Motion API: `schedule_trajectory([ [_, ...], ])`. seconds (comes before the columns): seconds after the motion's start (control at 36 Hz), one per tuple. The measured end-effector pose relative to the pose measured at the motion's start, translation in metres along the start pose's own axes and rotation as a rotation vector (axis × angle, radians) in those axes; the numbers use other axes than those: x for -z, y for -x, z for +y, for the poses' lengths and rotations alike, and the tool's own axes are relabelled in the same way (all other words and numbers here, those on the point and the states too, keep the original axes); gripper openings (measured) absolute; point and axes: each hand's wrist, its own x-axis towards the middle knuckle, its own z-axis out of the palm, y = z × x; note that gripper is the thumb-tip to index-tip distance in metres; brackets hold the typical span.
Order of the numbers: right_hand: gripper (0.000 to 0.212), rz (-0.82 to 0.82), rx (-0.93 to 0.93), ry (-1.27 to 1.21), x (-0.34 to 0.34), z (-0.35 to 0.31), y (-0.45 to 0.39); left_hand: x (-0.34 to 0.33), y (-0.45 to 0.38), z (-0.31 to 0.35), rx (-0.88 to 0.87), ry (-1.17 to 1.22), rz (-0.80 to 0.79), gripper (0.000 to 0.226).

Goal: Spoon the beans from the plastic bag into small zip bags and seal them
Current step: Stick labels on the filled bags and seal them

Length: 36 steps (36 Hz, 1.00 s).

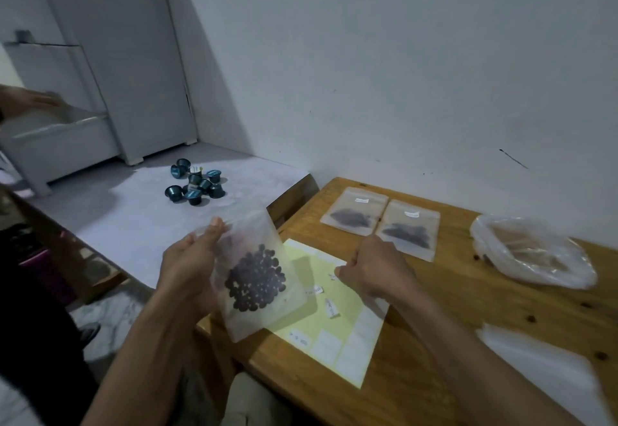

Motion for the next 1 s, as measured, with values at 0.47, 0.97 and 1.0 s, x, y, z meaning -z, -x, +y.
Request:
schedule_trajectory([
  [0.47,0.028,0.118,0.471,-0.461,0.053,-0.055,0.041,-0.039,0.027,0.001,-0.127,-0.054,-0.233,0.034],
  [0.97,0.017,0.263,0.276,-0.359,0.046,-0.049,0.042,-0.068,0.036,-0.008,-0.194,-0.062,-0.426,0.010],
  [1.0,0.020,0.281,0.253,-0.364,0.045,-0.048,0.042,-0.069,0.035,-0.008,-0.197,-0.054,-0.421,0.013],
])
